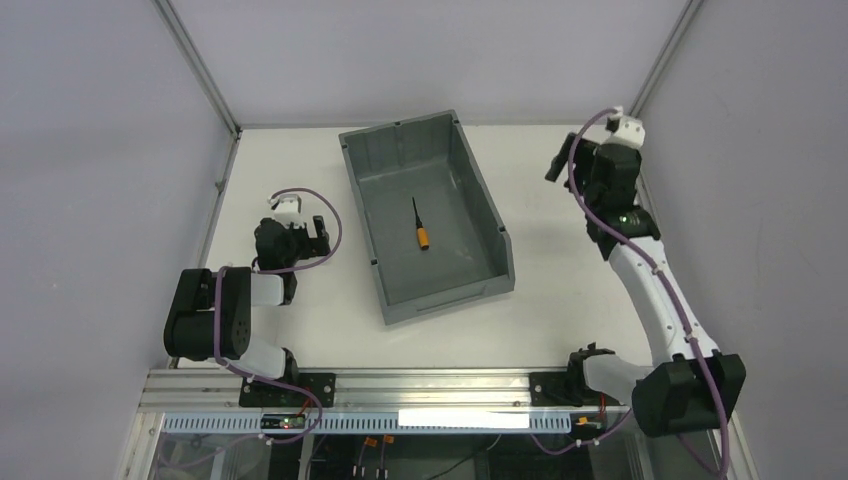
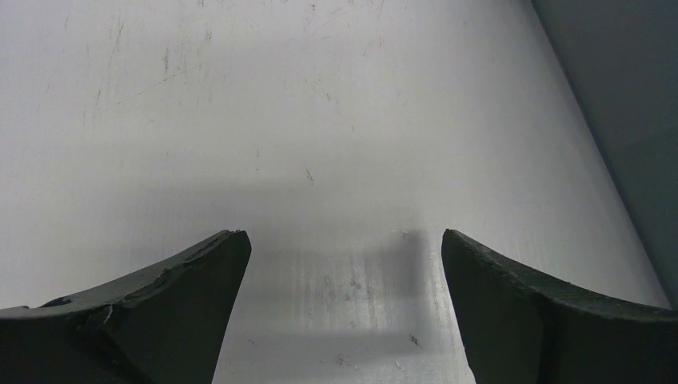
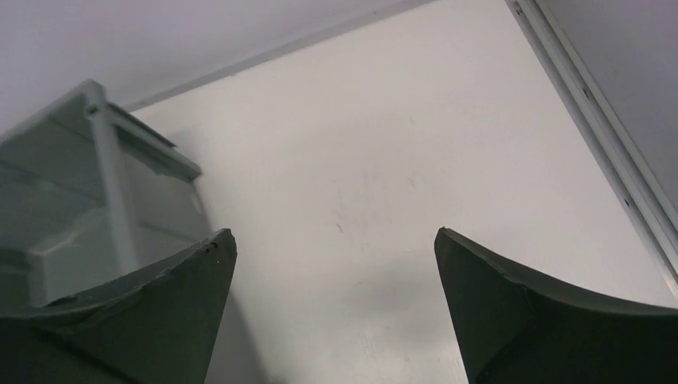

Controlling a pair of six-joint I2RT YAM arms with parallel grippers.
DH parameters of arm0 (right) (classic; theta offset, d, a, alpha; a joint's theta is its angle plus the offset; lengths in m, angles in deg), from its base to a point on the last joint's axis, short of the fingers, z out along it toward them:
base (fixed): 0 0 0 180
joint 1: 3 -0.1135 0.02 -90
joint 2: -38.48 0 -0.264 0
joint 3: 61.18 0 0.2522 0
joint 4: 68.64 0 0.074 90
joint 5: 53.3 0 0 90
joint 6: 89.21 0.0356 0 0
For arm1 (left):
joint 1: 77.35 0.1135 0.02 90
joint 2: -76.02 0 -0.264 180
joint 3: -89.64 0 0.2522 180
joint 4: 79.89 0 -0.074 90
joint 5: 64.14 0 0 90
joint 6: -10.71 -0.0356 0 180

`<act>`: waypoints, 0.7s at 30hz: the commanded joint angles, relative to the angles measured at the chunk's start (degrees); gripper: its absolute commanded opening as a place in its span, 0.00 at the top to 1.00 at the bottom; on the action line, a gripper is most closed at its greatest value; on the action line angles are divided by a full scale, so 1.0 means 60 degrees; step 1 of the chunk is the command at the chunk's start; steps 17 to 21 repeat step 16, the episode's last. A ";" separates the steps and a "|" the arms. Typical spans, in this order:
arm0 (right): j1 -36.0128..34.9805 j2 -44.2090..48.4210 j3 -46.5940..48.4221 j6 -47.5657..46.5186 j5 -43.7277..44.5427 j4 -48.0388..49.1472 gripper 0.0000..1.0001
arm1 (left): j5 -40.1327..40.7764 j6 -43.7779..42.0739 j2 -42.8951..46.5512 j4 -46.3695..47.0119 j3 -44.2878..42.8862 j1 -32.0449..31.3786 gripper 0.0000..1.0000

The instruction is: Put the screwdriver in the bin

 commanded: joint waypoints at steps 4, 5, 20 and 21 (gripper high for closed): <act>0.0639 0.1051 -0.4726 -0.0156 0.0781 0.4652 0.02 | -0.0058 -0.0134 0.0003 0.0293 -0.0173 -0.0093 0.01; 0.0646 0.1100 -0.5135 0.0197 0.1323 0.4950 0.02 | -0.0058 -0.0137 0.0003 0.0292 -0.0180 -0.0096 0.01; 0.0650 0.0727 -0.6800 0.0989 0.3317 0.6301 0.02 | -0.0052 -0.0131 0.0004 0.0292 -0.0173 -0.0097 0.01; 0.0650 0.0727 -0.6800 0.0989 0.3317 0.6301 0.02 | -0.0052 -0.0131 0.0004 0.0292 -0.0173 -0.0097 0.01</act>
